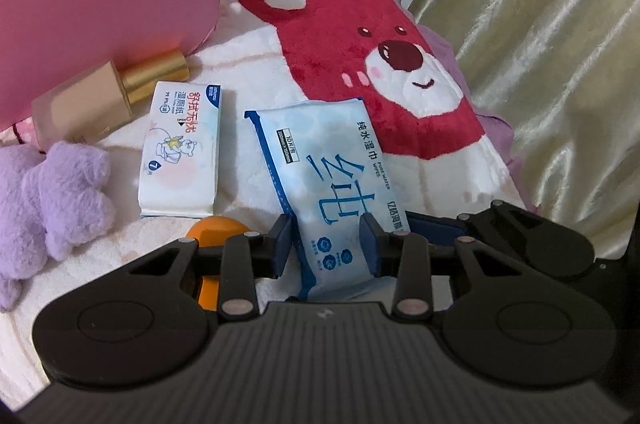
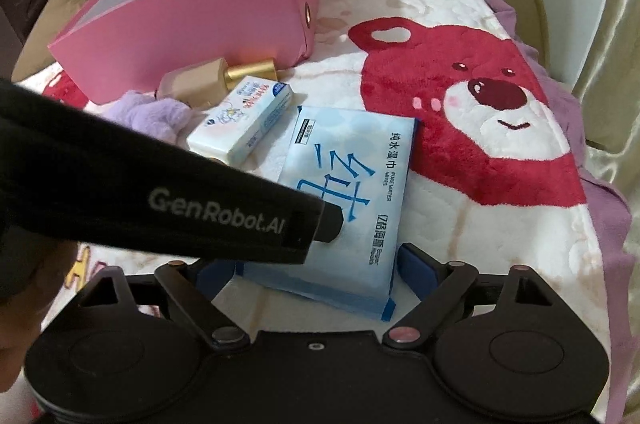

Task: Organize objects
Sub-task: 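Grasp the wet-wipe pack edge with the left gripper and lift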

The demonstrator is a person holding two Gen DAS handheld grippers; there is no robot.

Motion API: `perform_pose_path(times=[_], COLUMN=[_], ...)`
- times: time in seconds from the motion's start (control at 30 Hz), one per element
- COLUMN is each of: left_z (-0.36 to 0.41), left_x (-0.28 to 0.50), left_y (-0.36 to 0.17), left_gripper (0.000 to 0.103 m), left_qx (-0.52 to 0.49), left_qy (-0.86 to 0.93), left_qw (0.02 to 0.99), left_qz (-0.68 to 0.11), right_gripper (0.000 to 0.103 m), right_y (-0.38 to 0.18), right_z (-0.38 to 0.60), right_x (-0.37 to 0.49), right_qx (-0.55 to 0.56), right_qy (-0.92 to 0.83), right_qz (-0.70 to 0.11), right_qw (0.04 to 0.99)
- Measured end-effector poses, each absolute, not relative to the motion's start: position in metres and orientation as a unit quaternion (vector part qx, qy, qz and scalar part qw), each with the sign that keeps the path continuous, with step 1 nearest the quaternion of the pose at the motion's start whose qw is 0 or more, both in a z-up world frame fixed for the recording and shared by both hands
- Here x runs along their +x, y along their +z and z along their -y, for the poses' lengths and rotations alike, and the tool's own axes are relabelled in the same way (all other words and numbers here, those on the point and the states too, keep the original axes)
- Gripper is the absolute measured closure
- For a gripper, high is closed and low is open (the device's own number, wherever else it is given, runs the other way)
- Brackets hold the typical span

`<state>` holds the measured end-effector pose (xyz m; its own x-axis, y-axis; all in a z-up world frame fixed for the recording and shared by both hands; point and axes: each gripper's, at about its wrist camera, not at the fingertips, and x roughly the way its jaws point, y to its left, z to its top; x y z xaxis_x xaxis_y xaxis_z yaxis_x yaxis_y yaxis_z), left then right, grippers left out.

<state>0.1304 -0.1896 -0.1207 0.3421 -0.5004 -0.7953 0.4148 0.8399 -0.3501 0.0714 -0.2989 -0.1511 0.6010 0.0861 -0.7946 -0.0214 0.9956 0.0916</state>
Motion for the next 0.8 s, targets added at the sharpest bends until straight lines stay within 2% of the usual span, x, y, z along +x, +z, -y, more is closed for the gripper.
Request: perform_pose_path(times=[0.03,0.13,0.3,0.57,0.8], left_z=[0.188,0.182,0.163,0.175,0.17], left_x=[0.13,0.128,0.128,0.117,0.104], left_y=[-0.12,-0.115,-0.123,-0.132,-0.117], left_gripper=[0.069,0.075,0.08,0.08,0.081], left_qx=[-0.047,-0.063,-0.138,-0.114,-0.095], left_qy=[-0.28,-0.293,-0.29,-0.267,-0.285], left_qw=[0.819,0.81,0.767,0.793,0.789], left_qz=[-0.499,-0.505,-0.556,-0.536,-0.536], right_gripper=[0.019,0.023,0.023,0.023,0.035], right_y=[-0.149,-0.139,-0.136,-0.152,-0.14], right_z=[0.298,0.296,0.299,0.318,0.306], right_x=[0.069,0.062,0.048,0.063,0.052], right_qx=[0.032,0.029,0.055,0.119,0.104], right_qy=[0.039,0.056,0.072,0.057,0.061], right_qz=[-0.442,-0.435,-0.465,-0.481,-0.474], right_qw=[0.896,0.898,0.881,0.867,0.872])
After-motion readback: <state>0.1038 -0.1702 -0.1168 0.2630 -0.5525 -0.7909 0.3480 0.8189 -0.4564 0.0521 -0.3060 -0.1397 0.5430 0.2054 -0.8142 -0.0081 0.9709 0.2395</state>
